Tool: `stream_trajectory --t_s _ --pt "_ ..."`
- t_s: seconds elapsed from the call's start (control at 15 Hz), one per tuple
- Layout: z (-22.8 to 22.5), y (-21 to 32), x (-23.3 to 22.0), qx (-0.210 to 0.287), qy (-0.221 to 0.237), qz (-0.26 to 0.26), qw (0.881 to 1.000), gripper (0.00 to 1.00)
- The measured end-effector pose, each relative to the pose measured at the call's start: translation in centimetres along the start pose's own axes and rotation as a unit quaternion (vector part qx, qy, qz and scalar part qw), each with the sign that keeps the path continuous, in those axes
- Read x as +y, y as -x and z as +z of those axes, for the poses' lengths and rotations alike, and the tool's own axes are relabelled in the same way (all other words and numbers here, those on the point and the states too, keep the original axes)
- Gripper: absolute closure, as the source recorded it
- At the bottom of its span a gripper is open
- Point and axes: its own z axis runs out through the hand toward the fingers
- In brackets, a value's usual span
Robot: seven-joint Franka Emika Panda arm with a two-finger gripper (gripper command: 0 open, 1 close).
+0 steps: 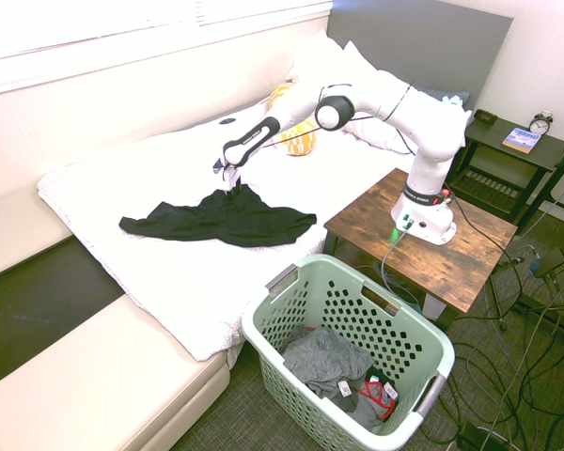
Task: Put my clothes in the laundry bag
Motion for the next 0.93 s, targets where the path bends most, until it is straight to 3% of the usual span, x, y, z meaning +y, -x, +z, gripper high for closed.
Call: stream_trajectory --t_s 0.33,0.4,0.93 --pt "3.4 1.2 -0.7 -0.017 0.012 -0.013 1.000 0.00" --pt "3.5 1.0 -0.6 -0.018 0.012 -0.012 1.000 1.00" --pt "4.1 1.1 -0.5 -0.020 0.017 -0.017 1.000 1.00"
